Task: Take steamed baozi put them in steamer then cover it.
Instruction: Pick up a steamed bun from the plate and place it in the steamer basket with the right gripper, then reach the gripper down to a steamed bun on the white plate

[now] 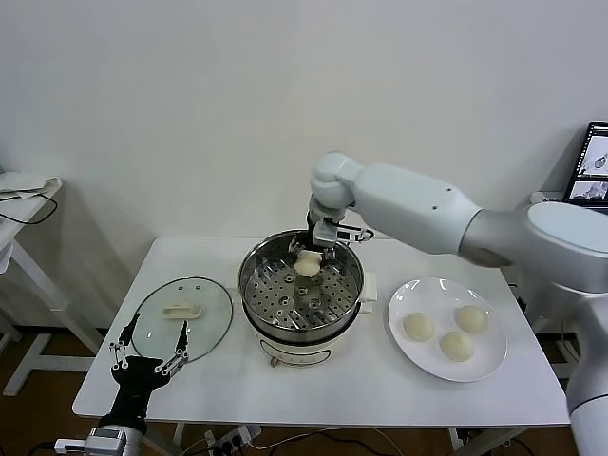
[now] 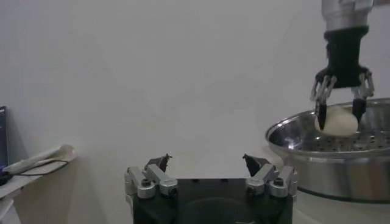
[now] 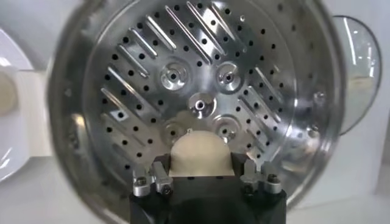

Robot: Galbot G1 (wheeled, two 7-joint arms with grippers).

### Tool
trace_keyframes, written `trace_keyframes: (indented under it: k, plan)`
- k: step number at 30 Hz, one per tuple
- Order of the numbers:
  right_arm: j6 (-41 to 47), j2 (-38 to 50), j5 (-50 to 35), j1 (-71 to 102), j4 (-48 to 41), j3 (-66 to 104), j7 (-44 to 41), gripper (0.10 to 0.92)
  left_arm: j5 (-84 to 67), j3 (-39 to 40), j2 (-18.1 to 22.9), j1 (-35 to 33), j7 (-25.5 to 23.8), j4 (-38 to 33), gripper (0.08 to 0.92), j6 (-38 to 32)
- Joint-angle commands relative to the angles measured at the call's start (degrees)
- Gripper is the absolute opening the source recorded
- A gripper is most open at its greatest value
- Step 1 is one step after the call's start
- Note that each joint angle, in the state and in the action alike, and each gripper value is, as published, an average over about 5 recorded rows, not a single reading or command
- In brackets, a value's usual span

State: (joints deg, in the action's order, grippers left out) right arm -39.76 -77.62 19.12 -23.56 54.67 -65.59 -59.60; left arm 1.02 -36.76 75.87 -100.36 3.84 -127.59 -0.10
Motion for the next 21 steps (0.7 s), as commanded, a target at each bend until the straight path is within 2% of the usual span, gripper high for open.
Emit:
trace_keyframes:
  k: [1, 5, 8, 12, 14, 17, 21]
  plan:
    - [-1.72, -4.78, 4.18, 3.50, -7.13, 0.97, 1.42, 0.660, -0.17, -0.23, 0.00, 0.02, 0.13, 0.13, 0.823, -0.06]
    - [-1.85, -5.37, 4.72, 3.35, -7.65, 1.16, 1.85, 0.672, -0.21, -0.33, 0.07, 0.01, 0.20, 0.05, 0.823, -0.08]
    - [-1.69, -4.92, 4.64, 2.92, -6.37, 1.06, 1.76, 0.721, -0.21, -0.38, 0.14, -0.04, 0.21, -0.01, 0.823, -0.11]
    - [-0.31, -2.11, 2.71, 1.09, -0.97, 1.32, -0.01, 0.805, -0.21, -0.45, 0.22, -0.06, 0.22, 0.11, 0.823, -0.15]
    - [0.69, 0.28, 0.71, -0.60, 2.78, 1.38, -1.37, 0.817, -0.21, -0.46, 0.23, -0.03, 0.22, 0.18, 0.823, -0.15]
    - [2.92, 5.67, -4.42, -4.46, 8.94, 1.18, -4.30, 0.822, -0.20, -0.42, 0.20, 0.13, 0.21, 0.28, 0.823, -0.13]
    - [10.89, 15.65, -17.12, -11.11, 16.04, -1.21, -8.35, 0.823, -0.20, -0.28, 0.13, 0.44, 0.19, 0.50, 0.823, -0.12]
